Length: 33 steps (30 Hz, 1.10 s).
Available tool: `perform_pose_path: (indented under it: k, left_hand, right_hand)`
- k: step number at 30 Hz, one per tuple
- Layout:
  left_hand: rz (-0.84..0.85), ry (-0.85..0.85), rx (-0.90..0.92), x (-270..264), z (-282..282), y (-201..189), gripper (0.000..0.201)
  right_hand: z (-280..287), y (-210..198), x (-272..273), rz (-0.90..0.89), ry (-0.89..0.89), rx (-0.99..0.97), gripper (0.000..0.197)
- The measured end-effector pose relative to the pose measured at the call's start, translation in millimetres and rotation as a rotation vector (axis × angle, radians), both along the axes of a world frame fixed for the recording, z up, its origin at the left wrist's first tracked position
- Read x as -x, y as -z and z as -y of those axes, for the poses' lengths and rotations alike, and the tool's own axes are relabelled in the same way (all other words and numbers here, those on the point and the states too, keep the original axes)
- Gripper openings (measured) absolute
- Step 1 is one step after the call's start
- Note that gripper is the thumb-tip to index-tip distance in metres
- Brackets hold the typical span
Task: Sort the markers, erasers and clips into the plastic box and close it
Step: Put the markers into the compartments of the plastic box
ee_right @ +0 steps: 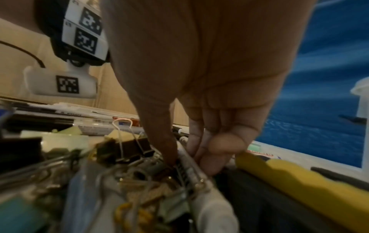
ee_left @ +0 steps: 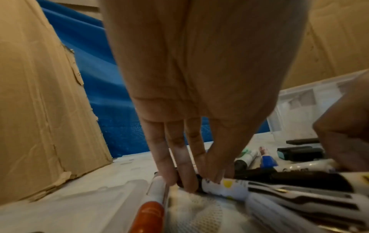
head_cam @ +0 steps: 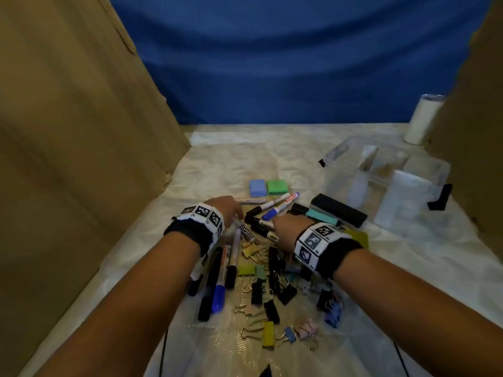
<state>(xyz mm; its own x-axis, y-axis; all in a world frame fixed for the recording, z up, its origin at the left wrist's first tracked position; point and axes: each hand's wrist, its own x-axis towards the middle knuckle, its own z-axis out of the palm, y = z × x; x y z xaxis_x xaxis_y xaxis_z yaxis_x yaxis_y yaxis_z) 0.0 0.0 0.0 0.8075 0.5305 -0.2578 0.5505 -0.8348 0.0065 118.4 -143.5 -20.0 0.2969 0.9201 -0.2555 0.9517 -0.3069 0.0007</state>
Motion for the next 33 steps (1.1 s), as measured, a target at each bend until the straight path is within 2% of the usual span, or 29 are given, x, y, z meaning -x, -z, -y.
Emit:
perform_pose_path:
  k: [5, 8, 11, 15, 17, 20, 22, 24, 26, 29, 31, 33]
  left_hand:
    - [-0.020, 0.000, -0.029, -9, 1, 1, 0.035]
    - [0.001, 0.009, -0.128, -14, 7, 5, 0.023]
    - [-0.031, 0.028, -0.174, -18, 10, 7, 0.021]
    - [-0.008, 0.023, -0.165, -15, 4, -2, 0.018]
    - [0.048, 0.033, -0.182, -8, -2, -12, 0.016]
    - [0.172, 0.013, -0.195, 6, -10, -30, 0.014]
    - [0.248, -0.013, -0.190, 12, -16, -40, 0.014]
    - [0.333, -0.031, -0.167, 14, -19, -46, 0.016]
    - [0.446, -0.044, -0.113, 13, -16, -46, 0.019]
    - [0.570, -0.135, 0.094, 6, -13, -38, 0.021]
    - [0.580, -0.162, 0.152, 0, -14, -28, 0.022]
    - [0.514, -0.166, 0.140, -9, -14, -18, 0.024]
  right_hand:
    - [8, -18, -6, -0.159, 0.016, -0.039, 0.031]
    - [13, -33, -23, -0.326, 0.160, -0.173, 0.036]
    - [13, -37, -42, -0.381, 0.254, -0.247, 0.038]
    - [10, -32, -50, -0.378, 0.301, -0.200, 0.040]
    - [6, -31, -44, -0.373, 0.240, -0.137, 0.041]
    - [-2, -24, -27, -0.277, 0.063, 0.002, 0.020]
    - [-9, -19, -15, -0.181, -0.023, 0.066, 0.030]
    - [-15, -13, -12, -0.163, -0.056, 0.080, 0.033]
    - [-17, -13, -11, -0.160, -0.058, 0.102, 0.035]
    - [-10, -25, -19, -0.161, -0.010, 0.131, 0.039]
    - [4, -43, -31, -0.186, 0.049, 0.092, 0.033]
    - [21, -61, -47, -0.202, 0.075, 0.049, 0.028]
